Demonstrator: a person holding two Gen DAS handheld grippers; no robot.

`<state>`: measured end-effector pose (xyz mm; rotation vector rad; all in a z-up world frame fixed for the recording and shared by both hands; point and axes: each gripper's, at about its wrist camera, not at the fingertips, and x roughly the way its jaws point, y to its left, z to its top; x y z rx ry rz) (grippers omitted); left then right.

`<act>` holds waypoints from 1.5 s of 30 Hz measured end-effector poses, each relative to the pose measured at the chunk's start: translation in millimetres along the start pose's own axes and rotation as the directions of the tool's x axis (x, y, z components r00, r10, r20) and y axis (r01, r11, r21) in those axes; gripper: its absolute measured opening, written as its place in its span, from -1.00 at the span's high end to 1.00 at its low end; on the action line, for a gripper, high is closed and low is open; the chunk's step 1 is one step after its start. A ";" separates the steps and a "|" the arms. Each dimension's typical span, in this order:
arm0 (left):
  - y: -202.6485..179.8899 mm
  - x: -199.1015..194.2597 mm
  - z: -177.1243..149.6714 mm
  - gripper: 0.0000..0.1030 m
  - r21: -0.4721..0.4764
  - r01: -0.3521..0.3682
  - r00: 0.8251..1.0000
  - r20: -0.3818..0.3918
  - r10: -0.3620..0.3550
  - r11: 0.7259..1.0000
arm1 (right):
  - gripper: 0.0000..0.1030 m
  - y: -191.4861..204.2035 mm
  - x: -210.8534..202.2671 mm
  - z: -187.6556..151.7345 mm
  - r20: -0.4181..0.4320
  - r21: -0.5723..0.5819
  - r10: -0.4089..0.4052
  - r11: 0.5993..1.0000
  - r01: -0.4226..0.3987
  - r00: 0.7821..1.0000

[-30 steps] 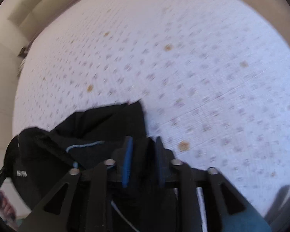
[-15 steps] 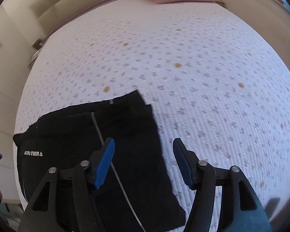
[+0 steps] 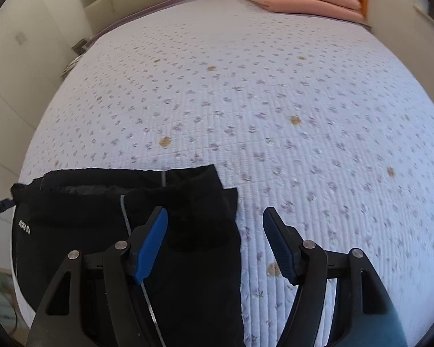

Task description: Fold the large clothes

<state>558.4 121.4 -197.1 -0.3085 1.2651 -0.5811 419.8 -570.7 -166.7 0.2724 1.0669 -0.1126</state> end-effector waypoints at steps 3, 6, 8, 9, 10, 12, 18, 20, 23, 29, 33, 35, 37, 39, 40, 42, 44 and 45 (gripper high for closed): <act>4.7 13.3 9.1 -0.29 -0.013 0.054 0.998 -0.023 -0.054 0.998 | -0.38 3.5 8.5 3.8 -0.017 -0.045 0.023 0.999 -0.023 1.000; 5.8 22.6 13.9 -0.29 -0.018 0.105 0.993 -0.047 -0.106 0.994 | -0.38 6.2 16.1 6.9 -0.035 -0.075 0.062 0.995 -0.065 0.997; 6.2 28.6 16.8 -0.29 -0.019 0.120 0.991 -0.056 -0.121 0.993 | -0.38 8.0 20.5 9.7 -0.047 -0.096 0.095 0.990 -0.099 0.994; 6.2 31.1 18.2 -0.29 -0.021 0.130 0.990 -0.057 -0.131 0.991 | -0.40 8.7 21.6 10.3 -0.048 -0.104 0.102 0.989 -0.107 0.994; 7.0 33.8 19.8 -0.29 -0.026 0.148 0.987 -0.062 -0.149 0.989 | -0.42 9.6 23.3 11.3 -0.050 -0.112 0.111 0.987 -0.116 0.993; 6.2 38.7 23.0 -0.18 -0.036 0.149 0.986 -0.066 -0.151 0.988 | -0.43 11.0 31.9 14.8 -0.072 -0.122 0.137 0.982 -0.145 0.988; -16.1 32.4 19.1 0.67 0.043 -0.005 1.000 -0.024 0.007 0.999 | 0.63 12.4 36.5 8.6 -0.082 -0.134 0.132 0.981 -0.142 0.988; -22.0 10.0 15.2 0.71 0.026 -0.047 0.998 0.050 0.046 0.999 | 0.72 14.5 20.9 4.5 -0.031 -0.143 0.089 0.985 -0.093 0.996; -32.5 -34.1 13.7 0.71 -0.017 -0.019 0.984 0.176 0.022 1.000 | 0.75 9.2 -15.7 9.3 0.069 -0.099 0.038 0.995 -0.031 0.997; -63.7 -57.4 54.3 0.71 -0.006 -0.083 0.953 0.291 0.082 0.997 | 0.81 25.5 -44.0 51.7 0.208 -0.112 -0.062 0.990 0.086 0.976; -45.0 -10.1 75.4 0.71 -0.059 -0.171 0.956 0.233 0.180 0.983 | 0.81 27.2 4.6 75.6 0.164 -0.076 -0.117 0.989 0.131 0.980; -27.9 33.9 74.9 0.71 -0.078 -0.260 0.956 0.120 0.268 0.962 | 0.81 27.6 46.6 75.1 0.073 -0.087 -0.150 0.984 0.156 0.986; -11.4 63.4 67.1 0.70 -0.107 -0.282 0.957 0.035 0.287 0.953 | 0.82 24.0 78.4 68.1 -0.001 -0.087 -0.179 0.980 0.179 0.984; 1.3 82.0 54.6 0.69 -0.135 -0.280 0.959 -0.004 0.282 0.950 | 0.82 20.8 111.5 55.1 -0.094 -0.094 -0.188 0.979 0.179 0.978; 4.8 85.8 50.8 0.68 -0.141 -0.279 0.960 -0.009 0.280 0.950 | 0.82 19.7 121.6 48.7 -0.120 -0.096 -0.194 0.978 0.183 0.974; 9.7 89.5 46.5 0.58 -0.148 -0.283 0.958 -0.001 0.286 0.948 | 0.81 19.6 131.5 40.0 -0.138 -0.096 -0.204 0.977 0.192 0.969; 15.2 88.4 47.5 0.45 -0.169 -0.277 0.959 0.008 0.283 0.946 | 0.80 22.7 133.2 38.8 -0.128 -0.113 -0.226 0.971 0.212 0.966; 18.3 84.3 48.6 0.20 -0.180 -0.277 0.958 0.019 0.285 0.944 | 0.80 23.3 134.4 39.7 -0.133 -0.113 -0.236 0.968 0.222 0.963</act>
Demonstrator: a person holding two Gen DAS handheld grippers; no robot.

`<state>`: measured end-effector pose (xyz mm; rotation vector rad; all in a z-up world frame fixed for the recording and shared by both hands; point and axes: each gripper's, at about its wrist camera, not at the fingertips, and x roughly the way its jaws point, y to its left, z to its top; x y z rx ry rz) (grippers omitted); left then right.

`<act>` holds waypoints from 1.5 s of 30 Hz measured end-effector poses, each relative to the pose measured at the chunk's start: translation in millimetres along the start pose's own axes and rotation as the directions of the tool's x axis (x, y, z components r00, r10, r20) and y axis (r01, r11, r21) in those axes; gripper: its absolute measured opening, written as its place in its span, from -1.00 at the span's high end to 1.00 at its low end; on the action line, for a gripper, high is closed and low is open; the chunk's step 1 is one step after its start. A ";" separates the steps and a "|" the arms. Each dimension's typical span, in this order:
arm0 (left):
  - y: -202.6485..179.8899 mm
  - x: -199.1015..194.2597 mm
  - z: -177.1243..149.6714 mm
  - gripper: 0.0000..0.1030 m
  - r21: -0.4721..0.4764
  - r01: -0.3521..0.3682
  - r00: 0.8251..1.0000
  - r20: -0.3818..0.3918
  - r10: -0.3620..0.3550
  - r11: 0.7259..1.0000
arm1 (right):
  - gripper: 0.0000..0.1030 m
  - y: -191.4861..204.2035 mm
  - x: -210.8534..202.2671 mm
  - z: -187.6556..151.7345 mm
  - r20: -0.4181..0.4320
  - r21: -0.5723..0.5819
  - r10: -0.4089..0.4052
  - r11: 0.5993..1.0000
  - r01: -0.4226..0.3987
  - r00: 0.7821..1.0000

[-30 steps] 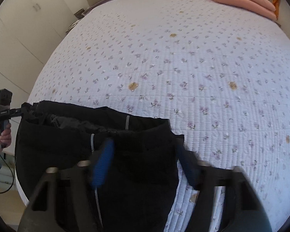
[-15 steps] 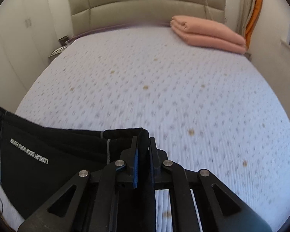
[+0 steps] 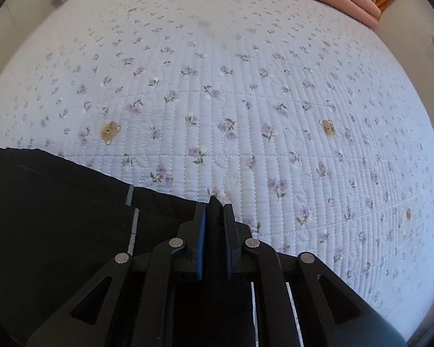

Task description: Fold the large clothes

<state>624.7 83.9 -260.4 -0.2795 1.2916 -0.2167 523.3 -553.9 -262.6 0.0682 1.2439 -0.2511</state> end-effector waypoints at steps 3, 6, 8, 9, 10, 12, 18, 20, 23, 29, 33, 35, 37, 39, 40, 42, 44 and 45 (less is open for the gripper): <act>21.2 -15.0 3.3 -0.54 -0.049 -0.044 0.998 0.041 0.046 0.998 | 0.66 -3.0 -1.1 2.0 -0.010 0.017 0.016 1.000 -0.016 1.000; 38.1 -44.6 2.0 -0.54 -0.093 0.008 0.997 0.078 -0.001 0.996 | 0.26 -15.4 -15.4 3.4 -0.009 0.054 0.050 0.997 -0.049 0.999; 41.7 -66.7 -0.6 -0.54 -0.073 -0.013 0.994 0.104 0.020 0.997 | 0.21 -25.1 -34.8 2.7 0.028 0.094 0.089 0.991 -0.091 0.996; 42.2 -80.3 -3.2 -0.54 -0.055 -0.033 0.991 0.125 0.040 0.998 | 0.16 -33.3 -46.4 0.6 0.057 0.112 0.101 0.988 -0.107 0.993; 41.9 -88.8 -5.0 -0.54 -0.046 -0.039 0.990 0.135 0.045 0.998 | 0.15 -37.4 -58.4 -2.6 0.078 0.124 0.098 0.986 -0.107 0.992; 50.1 -109.1 -10.7 -0.51 -0.062 -0.058 0.985 0.161 0.068 0.996 | 0.15 -44.2 -89.0 -13.0 0.125 0.148 0.102 0.982 -0.120 0.987; 8.1 -168.7 -51.7 -0.44 0.018 -0.014 0.968 0.250 0.009 1.000 | 0.02 -8.5 -159.7 -53.9 0.166 0.077 0.177 0.978 -0.192 0.970; -16.8 -177.4 -70.9 -0.44 0.056 0.060 0.966 0.247 -0.072 0.997 | -0.02 15.3 -171.8 -69.5 0.157 0.031 0.224 0.972 -0.231 0.962; -64.0 -173.4 -102.1 -0.44 0.116 0.115 0.969 0.206 -0.137 0.987 | -0.02 52.3 -178.5 -90.6 0.136 -0.027 0.246 0.969 -0.245 0.960; -159.3 -128.1 -178.2 -0.44 0.320 0.118 0.981 0.111 -0.161 0.940 | -0.02 109.2 -150.8 -119.4 0.093 -0.064 0.264 0.964 -0.259 0.960; -174.3 -66.7 -199.3 -0.52 0.375 -0.038 0.995 0.095 0.002 0.926 | -0.06 133.6 -122.4 -132.9 0.082 -0.140 0.162 0.979 -0.149 0.983; -174.2 -50.3 -200.4 -0.53 0.372 -0.070 0.995 0.092 0.038 0.926 | -0.07 135.5 -102.5 -135.1 0.028 -0.121 0.154 0.981 -0.149 0.988; -177.8 -43.6 -199.6 -0.55 0.372 -0.100 0.993 0.103 0.067 0.923 | -0.08 143.1 -88.7 -137.7 0.030 -0.148 0.118 0.983 -0.113 0.993; -177.9 -38.4 -196.8 -0.57 0.355 -0.107 0.992 0.103 0.075 0.929 | -0.09 145.8 -84.8 -138.8 0.036 -0.146 0.105 0.984 -0.098 0.994; -178.0 -38.0 -196.2 -0.57 0.351 -0.106 0.992 0.101 0.075 0.930 | -0.09 144.7 -84.1 -139.2 0.033 -0.134 0.109 0.986 -0.104 0.993; -180.1 -40.1 -195.6 -0.57 0.354 -0.107 0.992 0.096 0.077 0.929 | -0.09 143.1 -84.4 -138.7 0.023 -0.133 0.120 0.984 -0.116 0.993; -182.0 -47.4 -192.7 -0.57 0.356 -0.096 0.994 0.082 0.071 0.930 | -0.09 140.5 -90.3 -135.2 0.003 -0.136 0.135 0.982 -0.133 0.991; -181.8 -56.4 -190.3 -0.57 0.349 -0.073 0.996 0.080 0.048 0.934 | -0.10 137.8 -97.4 -131.7 0.001 -0.134 0.155 0.979 -0.153 0.988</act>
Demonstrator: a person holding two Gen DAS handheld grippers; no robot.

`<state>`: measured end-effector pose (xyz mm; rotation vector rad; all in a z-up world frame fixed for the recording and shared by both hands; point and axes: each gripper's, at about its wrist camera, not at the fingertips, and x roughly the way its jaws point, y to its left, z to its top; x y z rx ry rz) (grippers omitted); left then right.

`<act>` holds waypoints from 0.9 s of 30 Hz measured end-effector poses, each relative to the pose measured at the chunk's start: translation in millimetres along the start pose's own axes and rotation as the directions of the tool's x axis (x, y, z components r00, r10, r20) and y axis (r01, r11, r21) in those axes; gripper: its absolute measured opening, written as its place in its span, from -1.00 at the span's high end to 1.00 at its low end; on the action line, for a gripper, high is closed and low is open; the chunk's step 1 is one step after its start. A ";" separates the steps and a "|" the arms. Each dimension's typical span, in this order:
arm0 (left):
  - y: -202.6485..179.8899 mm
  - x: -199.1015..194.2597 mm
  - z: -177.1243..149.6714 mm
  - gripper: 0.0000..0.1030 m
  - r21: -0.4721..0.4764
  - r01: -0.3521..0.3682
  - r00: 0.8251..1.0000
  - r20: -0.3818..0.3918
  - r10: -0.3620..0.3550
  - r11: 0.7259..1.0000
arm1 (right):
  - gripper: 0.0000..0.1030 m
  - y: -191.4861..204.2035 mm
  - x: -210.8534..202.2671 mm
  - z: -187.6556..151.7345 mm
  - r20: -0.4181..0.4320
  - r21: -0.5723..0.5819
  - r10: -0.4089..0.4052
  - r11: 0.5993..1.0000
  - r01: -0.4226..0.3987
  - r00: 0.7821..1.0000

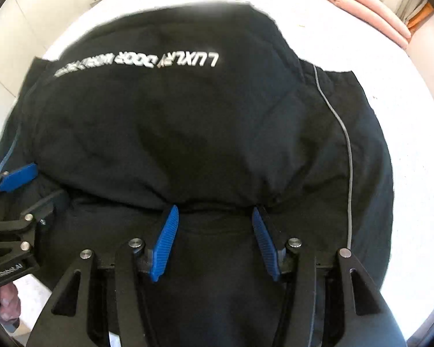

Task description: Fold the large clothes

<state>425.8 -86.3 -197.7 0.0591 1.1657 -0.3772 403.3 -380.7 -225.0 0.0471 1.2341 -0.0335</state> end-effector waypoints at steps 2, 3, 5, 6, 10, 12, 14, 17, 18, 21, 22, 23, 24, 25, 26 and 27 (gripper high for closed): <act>1.4 -17.3 6.7 -0.56 -0.027 0.043 0.999 0.020 -0.042 0.999 | -0.10 -1.5 -22.9 10.1 0.053 -0.004 0.058 0.998 -0.058 0.997; 6.1 -27.4 13.9 -0.56 -0.045 0.063 0.997 0.052 -0.060 0.997 | -0.10 -3.3 -34.5 19.1 0.091 -0.008 0.081 0.997 -0.080 0.993; 9.9 -40.7 24.7 -0.56 -0.065 0.068 0.992 0.109 -0.061 0.996 | -0.10 0.1 -47.4 34.7 0.139 -0.014 0.097 0.995 -0.096 0.985; 11.4 -43.1 32.6 -0.56 -0.074 0.063 0.990 0.127 -0.054 0.995 | -0.10 3.9 -48.5 49.0 0.161 -0.020 0.092 0.996 -0.090 0.983; 26.6 -10.6 69.5 -0.56 -0.120 0.032 0.993 0.116 -0.018 0.992 | -0.10 4.4 -9.7 86.1 0.131 0.022 0.063 0.998 -0.067 0.989; 37.5 29.8 84.6 -0.56 -0.135 0.002 1.000 -0.002 -0.003 0.991 | -0.10 -7.7 24.9 93.7 0.056 0.054 0.081 0.995 -0.084 0.995; 46.4 55.0 91.5 -0.63 -0.146 0.003 0.998 -0.059 -0.012 0.989 | -0.09 -7.8 44.4 97.5 0.010 0.054 0.090 0.994 -0.090 0.996; 54.4 69.1 98.0 -0.77 -0.157 0.001 0.998 -0.069 -0.012 0.988 | -0.10 -12.3 62.1 100.5 -0.006 0.065 0.084 0.994 -0.083 0.996; 57.8 73.3 98.8 -0.82 -0.168 0.003 0.998 -0.068 -0.014 0.986 | -0.10 -10.3 63.6 100.9 -0.006 0.063 0.081 0.995 -0.081 0.997; 55.8 74.8 97.2 -0.84 -0.157 0.014 0.998 -0.055 -0.023 0.988 | -0.10 -7.1 65.0 101.9 0.000 0.043 0.081 0.996 -0.081 0.997; 57.9 71.7 93.6 -0.84 -0.149 0.016 0.999 -0.047 -0.023 0.989 | -0.10 -5.3 64.5 108.3 0.001 0.033 0.084 0.996 -0.084 0.996; 62.1 67.0 90.8 -0.84 -0.144 0.027 0.999 -0.033 -0.032 0.989 | -0.10 -11.5 61.8 109.4 0.006 0.032 0.096 0.995 -0.096 0.995; 68.0 61.7 87.4 -0.84 -0.143 0.044 0.999 -0.011 -0.046 0.989 | -0.10 -19.4 55.9 106.7 0.029 0.042 0.127 0.991 -0.128 0.991; 73.9 57.6 83.7 -0.84 -0.146 0.053 0.999 0.002 -0.053 0.988 | -0.10 -22.3 46.0 106.3 0.043 0.046 0.139 0.989 -0.140 0.989; 81.9 52.0 78.2 -0.84 -0.153 0.059 0.998 0.011 -0.058 0.986 | -0.10 -34.9 38.6 99.4 0.071 0.053 0.142 0.988 -0.146 0.987; 91.6 47.6 72.2 -0.84 -0.168 0.070 0.998 0.017 -0.068 0.983 | -0.11 -45.6 34.1 94.7 0.090 0.061 0.139 0.988 -0.145 0.986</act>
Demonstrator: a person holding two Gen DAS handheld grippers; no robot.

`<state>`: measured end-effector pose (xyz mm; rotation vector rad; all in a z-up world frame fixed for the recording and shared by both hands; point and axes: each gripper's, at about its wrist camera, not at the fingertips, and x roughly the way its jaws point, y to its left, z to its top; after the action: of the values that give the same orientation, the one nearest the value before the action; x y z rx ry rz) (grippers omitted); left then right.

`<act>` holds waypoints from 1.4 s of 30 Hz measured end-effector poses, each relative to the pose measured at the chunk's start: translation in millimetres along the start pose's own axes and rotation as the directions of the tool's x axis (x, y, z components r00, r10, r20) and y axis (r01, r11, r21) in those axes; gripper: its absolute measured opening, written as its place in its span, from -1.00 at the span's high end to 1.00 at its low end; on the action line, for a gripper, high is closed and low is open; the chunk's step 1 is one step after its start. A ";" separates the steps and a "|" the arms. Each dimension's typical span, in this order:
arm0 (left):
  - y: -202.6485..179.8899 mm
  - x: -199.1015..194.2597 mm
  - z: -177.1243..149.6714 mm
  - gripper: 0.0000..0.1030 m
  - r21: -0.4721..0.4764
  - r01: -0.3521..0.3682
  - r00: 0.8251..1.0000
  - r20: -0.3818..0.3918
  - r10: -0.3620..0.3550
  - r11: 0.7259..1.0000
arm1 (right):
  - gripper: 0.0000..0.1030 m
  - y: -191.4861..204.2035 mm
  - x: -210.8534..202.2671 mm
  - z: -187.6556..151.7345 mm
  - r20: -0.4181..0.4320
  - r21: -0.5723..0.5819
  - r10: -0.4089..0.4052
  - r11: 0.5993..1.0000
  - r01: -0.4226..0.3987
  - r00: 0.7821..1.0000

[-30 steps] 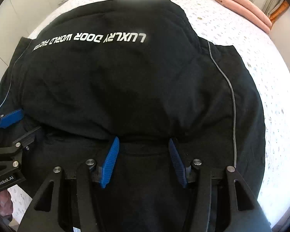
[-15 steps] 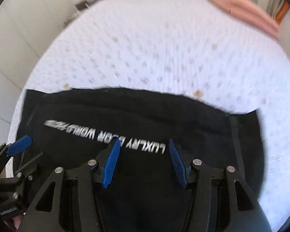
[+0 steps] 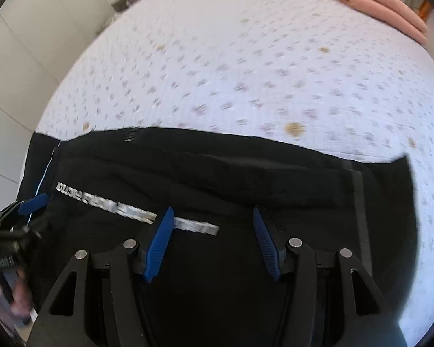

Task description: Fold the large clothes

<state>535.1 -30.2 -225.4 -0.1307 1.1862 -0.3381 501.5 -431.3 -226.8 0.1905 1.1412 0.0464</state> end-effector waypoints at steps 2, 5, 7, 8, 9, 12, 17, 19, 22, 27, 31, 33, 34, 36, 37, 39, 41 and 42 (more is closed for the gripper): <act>11.4 -12.4 -7.7 -0.83 -0.017 0.013 1.000 0.008 -0.013 1.000 | -0.11 -23.4 -12.7 -12.6 0.022 0.025 -0.021 0.999 0.020 1.000; 19.2 -39.7 -23.1 -0.83 -0.012 0.002 0.998 0.068 -0.001 1.000 | -0.11 -59.1 -47.8 -40.6 0.066 0.090 -0.016 0.996 0.010 0.998; 27.7 -51.0 -33.5 -0.83 -0.022 0.006 0.997 0.071 -0.005 1.000 | -0.14 -69.7 -67.0 -56.6 0.080 0.111 -0.001 0.994 -0.008 0.997; 31.5 -56.2 -37.7 -0.83 -0.028 0.003 0.997 0.071 -0.001 1.000 | -0.14 -75.1 -78.7 -69.6 0.081 0.126 0.014 0.992 -0.025 0.997; 36.6 -62.9 -43.0 -0.83 -0.031 0.000 0.998 0.070 0.002 1.000 | -0.18 -78.9 -87.6 -79.4 0.084 0.139 0.039 0.989 -0.051 0.996; 48.0 -69.4 -53.6 -0.83 -0.030 -0.022 0.999 0.032 0.023 0.999 | -0.24 -85.7 -99.4 -104.4 0.062 0.165 0.051 0.984 -0.061 0.997; 57.6 -35.0 -72.2 -0.84 0.007 -0.195 0.976 -0.092 0.195 0.981 | -0.24 -81.8 -62.7 -133.1 -0.084 0.133 -0.027 0.990 0.038 0.996; 65.0 -35.9 -70.7 -0.84 -0.047 -0.158 0.984 -0.092 0.154 0.986 | -0.24 -83.8 -58.5 -135.2 -0.089 0.145 -0.035 0.988 0.047 0.995; 71.8 -58.0 -65.3 -0.84 -0.054 -0.140 0.989 -0.047 0.137 0.989 | -0.30 -88.5 -73.8 -131.5 -0.071 0.171 -0.013 0.985 0.025 0.997; 93.7 -89.8 -53.4 -0.84 -0.031 -0.085 0.996 -0.027 0.084 0.996 | -0.67 -107.1 -96.8 -131.6 -0.040 0.185 0.033 0.982 -0.025 0.999; 109.3 -80.0 -44.6 -0.84 -0.016 -0.129 0.989 -0.079 0.128 0.991 | -0.70 -125.6 -89.4 -128.8 -0.053 0.237 0.018 0.972 -0.005 0.998; 118.2 -66.4 -42.7 -0.84 -0.042 -0.078 0.991 -0.111 0.073 0.996 | -0.70 -131.1 -81.1 -125.5 -0.056 0.263 0.037 0.965 -0.021 0.998; 127.6 -59.2 -43.0 -0.84 -0.062 -0.048 0.991 -0.131 0.039 0.997 | -0.70 -132.2 -76.5 -123.3 -0.060 0.268 0.043 0.963 -0.025 0.997; 139.7 -40.7 -44.0 -0.84 -0.122 0.038 0.982 -0.180 -0.060 0.992 | -0.71 -132.7 -70.6 -120.2 -0.063 0.262 0.055 0.964 -0.037 0.997; 142.5 -34.6 -44.1 -0.84 -0.136 0.060 0.977 -0.194 -0.086 0.989 | -0.74 -132.6 -68.5 -117.7 -0.064 0.254 0.054 0.967 -0.036 0.996; 144.8 -20.9 -47.2 -0.84 -0.156 0.118 0.962 -0.226 -0.151 0.981 | -0.84 -133.2 -65.9 -113.6 -0.066 0.245 0.042 0.969 -0.024 0.997; 145.4 -10.8 -47.9 -0.84 -0.158 0.155 0.952 -0.241 -0.190 0.975 | -0.84 -133.2 -62.7 -109.9 -0.068 0.234 0.054 0.972 -0.036 0.996; 146.0 -7.2 -48.0 -0.84 -0.166 0.181 0.944 -0.247 -0.218 0.969 | -0.85 -133.4 -59.4 -106.6 -0.073 0.231 0.072 0.972 -0.053 0.995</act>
<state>516.1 113.4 -277.3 -0.3402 1.4656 -0.4604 372.0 -556.9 -239.6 0.4328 1.2209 -0.0221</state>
